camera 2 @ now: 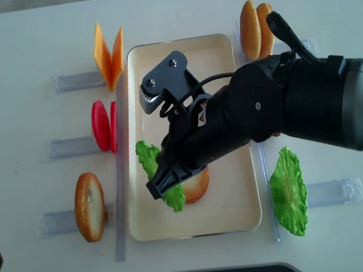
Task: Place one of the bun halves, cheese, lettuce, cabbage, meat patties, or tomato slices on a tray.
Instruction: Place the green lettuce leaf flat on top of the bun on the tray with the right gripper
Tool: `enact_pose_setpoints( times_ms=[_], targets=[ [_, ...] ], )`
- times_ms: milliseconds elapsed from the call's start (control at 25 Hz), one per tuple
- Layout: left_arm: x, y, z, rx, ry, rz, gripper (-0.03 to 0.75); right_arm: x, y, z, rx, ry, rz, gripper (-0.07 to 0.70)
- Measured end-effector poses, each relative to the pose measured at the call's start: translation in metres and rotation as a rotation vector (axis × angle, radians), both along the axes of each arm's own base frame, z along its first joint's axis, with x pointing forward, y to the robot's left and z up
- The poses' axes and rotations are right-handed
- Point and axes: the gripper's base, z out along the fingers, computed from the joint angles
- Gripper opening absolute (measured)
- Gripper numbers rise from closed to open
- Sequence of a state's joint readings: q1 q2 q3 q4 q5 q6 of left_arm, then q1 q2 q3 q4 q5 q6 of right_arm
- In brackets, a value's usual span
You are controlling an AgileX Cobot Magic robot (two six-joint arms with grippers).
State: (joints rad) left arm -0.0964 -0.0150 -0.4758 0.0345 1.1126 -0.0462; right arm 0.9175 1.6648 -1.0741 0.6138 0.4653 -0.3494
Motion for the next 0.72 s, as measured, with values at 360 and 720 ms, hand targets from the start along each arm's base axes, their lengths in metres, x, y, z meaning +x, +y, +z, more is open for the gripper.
enact_pose_setpoints(
  times_ms=[360, 720],
  targets=[
    [0.0, 0.0, 0.0, 0.0, 0.0, 0.0, 0.283, 0.0013, -0.0019, -0.0013, -0.034, -0.044, 0.031, 0.027],
    [0.0, 0.0, 0.0, 0.0, 0.0, 0.0, 0.283, 0.003, -0.0041, -0.0026, -0.075, -0.097, 0.068, 0.027]
  ],
)
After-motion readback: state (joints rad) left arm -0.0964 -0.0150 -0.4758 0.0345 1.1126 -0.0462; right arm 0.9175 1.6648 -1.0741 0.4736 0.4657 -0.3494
